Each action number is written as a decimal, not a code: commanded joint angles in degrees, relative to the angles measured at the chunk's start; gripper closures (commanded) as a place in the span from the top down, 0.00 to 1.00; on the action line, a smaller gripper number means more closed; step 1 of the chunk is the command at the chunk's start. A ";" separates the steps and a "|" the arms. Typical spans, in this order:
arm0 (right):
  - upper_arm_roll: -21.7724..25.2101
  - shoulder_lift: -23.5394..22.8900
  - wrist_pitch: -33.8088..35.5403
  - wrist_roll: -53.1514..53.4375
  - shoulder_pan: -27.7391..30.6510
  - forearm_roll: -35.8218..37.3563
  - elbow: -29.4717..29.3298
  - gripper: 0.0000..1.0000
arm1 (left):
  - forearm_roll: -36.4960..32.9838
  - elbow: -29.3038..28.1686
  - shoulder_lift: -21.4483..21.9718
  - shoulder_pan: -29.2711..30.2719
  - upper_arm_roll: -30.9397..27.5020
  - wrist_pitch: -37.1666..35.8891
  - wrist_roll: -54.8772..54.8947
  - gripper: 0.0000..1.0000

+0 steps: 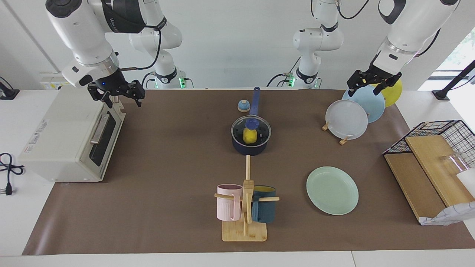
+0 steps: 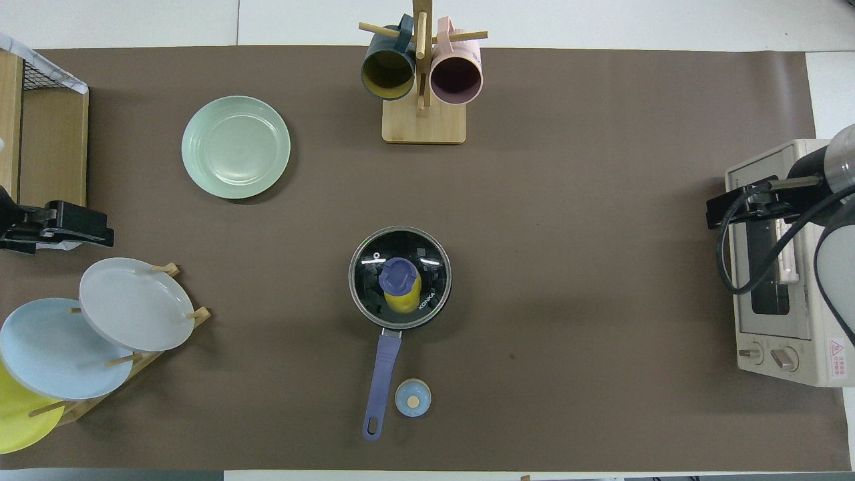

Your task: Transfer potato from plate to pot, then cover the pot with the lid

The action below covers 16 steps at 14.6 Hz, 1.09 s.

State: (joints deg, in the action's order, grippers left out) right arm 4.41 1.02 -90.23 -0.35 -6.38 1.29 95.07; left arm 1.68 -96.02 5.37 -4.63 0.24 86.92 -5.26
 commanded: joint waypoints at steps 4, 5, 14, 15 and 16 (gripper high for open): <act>-3.26 -1.11 2.95 -0.88 4.97 -0.33 -3.13 1.00 | 0.61 -1.10 0.69 0.06 0.29 1.59 -2.21 1.00; -3.53 -1.11 2.95 -0.88 5.06 -0.33 -3.13 1.00 | 0.70 -1.10 0.69 0.06 0.29 1.59 -2.21 1.00; -3.10 -0.05 4.18 -1.06 5.24 -0.77 -2.87 1.00 | 1.05 -1.01 0.69 0.15 0.29 1.59 -2.13 1.00; -3.10 0.47 4.18 -0.97 5.15 -0.77 -2.69 1.00 | 1.05 -1.01 0.69 0.23 0.29 1.67 -2.04 1.00; -3.10 0.91 4.18 -0.88 5.15 -0.77 -2.61 1.00 | 1.05 -1.01 0.69 0.32 0.29 1.68 -2.04 1.00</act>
State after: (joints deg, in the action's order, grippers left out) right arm 1.99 0.87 -87.30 -0.35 -2.38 1.31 92.72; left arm 2.08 -96.03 5.37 -4.66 0.36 87.42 -6.70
